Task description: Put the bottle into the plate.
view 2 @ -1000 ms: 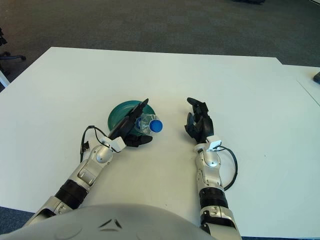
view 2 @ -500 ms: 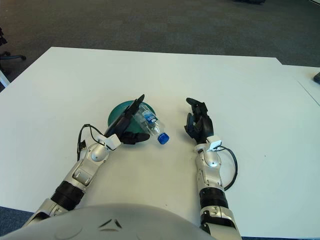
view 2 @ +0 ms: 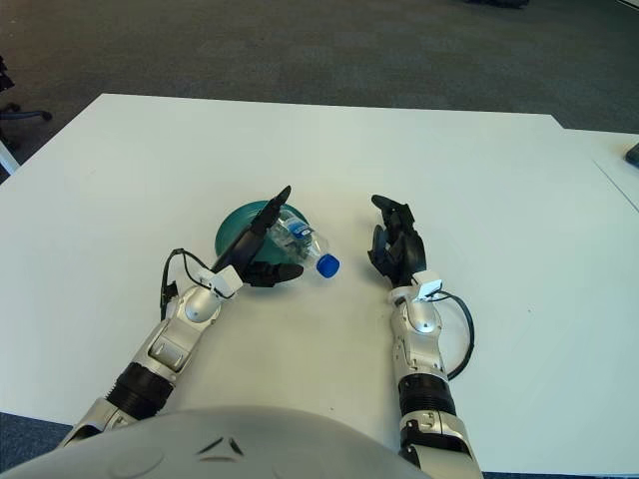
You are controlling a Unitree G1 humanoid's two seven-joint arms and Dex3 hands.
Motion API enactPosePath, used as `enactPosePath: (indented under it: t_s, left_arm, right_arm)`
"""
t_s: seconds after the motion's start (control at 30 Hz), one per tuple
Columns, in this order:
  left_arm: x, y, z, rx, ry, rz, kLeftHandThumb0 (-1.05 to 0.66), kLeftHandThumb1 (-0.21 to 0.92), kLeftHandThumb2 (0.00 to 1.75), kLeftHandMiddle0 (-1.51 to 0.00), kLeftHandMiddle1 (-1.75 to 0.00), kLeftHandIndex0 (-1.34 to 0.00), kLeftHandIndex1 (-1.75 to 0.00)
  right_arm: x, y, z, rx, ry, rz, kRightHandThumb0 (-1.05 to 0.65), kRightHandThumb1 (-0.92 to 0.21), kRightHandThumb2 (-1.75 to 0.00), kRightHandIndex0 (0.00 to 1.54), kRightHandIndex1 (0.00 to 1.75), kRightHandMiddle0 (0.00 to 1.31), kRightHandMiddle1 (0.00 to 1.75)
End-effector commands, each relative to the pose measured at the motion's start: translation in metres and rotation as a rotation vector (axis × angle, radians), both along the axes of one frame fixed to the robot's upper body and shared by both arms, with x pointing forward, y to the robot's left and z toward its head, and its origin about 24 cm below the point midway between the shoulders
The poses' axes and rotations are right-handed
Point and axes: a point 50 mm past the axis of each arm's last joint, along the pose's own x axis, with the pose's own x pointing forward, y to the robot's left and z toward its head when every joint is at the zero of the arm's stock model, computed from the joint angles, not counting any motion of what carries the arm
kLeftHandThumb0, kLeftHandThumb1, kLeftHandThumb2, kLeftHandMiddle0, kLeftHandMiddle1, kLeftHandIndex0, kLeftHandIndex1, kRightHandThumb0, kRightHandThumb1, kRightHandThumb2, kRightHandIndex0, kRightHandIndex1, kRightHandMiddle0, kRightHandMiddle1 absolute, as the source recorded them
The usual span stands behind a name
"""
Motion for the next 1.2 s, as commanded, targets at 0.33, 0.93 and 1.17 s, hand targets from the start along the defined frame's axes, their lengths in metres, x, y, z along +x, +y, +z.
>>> enactPosePath:
  t_s: [0.33,0.93,1.17]
  left_arm:
    - [0.004,0.005,-0.012,-0.058,0.001,0.028,-1.05,0.92,0.23,0.00,0.00,0.00,0.00]
    - [0.008,0.000,-0.017,-0.101,-0.067,0.054,-1.05,0.92,0.30,0.00,0.00,0.00,0.00]
    - [0.008,-0.001,-0.018,-0.097,-0.081,0.058,-1.05,0.92,0.36,0.00,0.00,0.00,0.00]
  right_arm:
    - [-0.024,-0.002,-0.041,0.038,0.234,-0.016,-0.75,-0.92,-0.76,0.33,0.22,0.00,0.83]
    - [-0.021,-0.007,-0.042,0.013,0.240,-0.015,-0.77,-0.92,-0.78,0.33,0.22,0.00,0.81]
    - [-0.021,-0.008,-0.043,0.009,0.243,-0.015,-0.77,-0.92,-0.79,0.32,0.22,0.00,0.81]
